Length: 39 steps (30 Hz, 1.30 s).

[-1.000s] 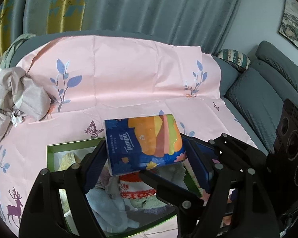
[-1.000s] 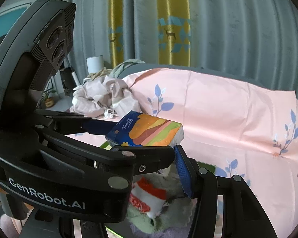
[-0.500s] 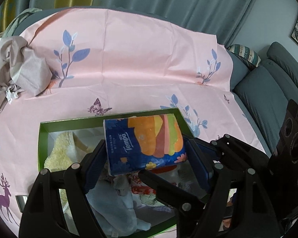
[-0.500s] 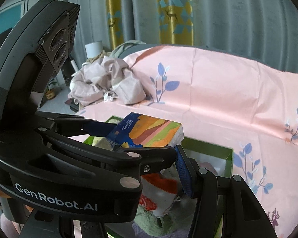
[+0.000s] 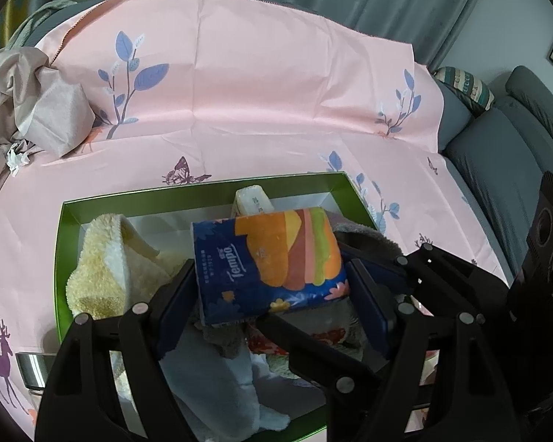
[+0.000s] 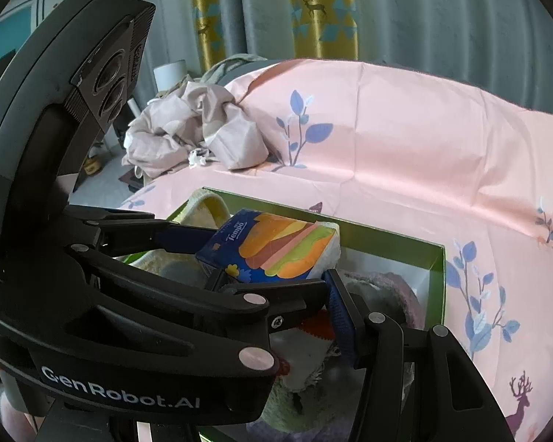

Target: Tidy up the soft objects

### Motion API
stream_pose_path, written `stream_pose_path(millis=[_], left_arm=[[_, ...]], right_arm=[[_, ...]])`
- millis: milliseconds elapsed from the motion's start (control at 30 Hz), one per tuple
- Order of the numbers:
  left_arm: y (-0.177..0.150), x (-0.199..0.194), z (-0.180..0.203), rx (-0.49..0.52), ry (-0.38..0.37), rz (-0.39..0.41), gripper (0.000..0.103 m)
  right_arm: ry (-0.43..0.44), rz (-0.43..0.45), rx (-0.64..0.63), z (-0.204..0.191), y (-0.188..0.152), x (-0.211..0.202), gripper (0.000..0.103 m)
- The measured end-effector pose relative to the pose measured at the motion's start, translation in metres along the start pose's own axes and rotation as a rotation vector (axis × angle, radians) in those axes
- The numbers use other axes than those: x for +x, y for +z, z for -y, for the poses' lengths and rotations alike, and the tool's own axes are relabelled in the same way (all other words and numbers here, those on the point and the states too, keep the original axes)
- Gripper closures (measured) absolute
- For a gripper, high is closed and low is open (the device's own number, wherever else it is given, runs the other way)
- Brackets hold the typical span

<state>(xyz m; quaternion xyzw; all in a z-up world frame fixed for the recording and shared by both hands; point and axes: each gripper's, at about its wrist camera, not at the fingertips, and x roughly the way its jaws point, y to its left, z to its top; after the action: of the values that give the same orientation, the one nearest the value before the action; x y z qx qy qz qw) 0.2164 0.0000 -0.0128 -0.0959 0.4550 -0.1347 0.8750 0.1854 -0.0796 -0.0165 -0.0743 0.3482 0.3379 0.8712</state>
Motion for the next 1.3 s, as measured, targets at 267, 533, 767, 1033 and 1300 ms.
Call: stream_pose_path(millis=[267, 533, 767, 1033, 1300], left_arm=[[-0.0003, 0.0027, 0.001, 0.012, 0.026, -0.015, 0.025], [0.0005, 0.0041, 0.0035, 0.02, 0.041, -0.03, 0.025], [-0.0005, 0.0053, 0.0043, 0.028, 0.054, -0.035, 0.025], [-0.0017, 0.005, 0.0066, 0.034, 0.069, -0.034, 0.025], [-0.0024, 0.003, 0.009, 0.04, 0.079, -0.032, 0.024]], right_arm=[[0.002, -0.015, 0.003, -0.0007, 0.0, 0.0029, 0.047], [0.004, -0.028, 0.015, -0.0016, 0.0006, 0.0056, 0.047], [0.008, -0.028, 0.037, -0.0009, 0.0001, 0.0054, 0.047], [0.008, -0.036, 0.049, 0.0004, -0.0003, 0.0049, 0.047], [-0.02, -0.043, 0.071, 0.005, -0.0016, 0.003, 0.047]])
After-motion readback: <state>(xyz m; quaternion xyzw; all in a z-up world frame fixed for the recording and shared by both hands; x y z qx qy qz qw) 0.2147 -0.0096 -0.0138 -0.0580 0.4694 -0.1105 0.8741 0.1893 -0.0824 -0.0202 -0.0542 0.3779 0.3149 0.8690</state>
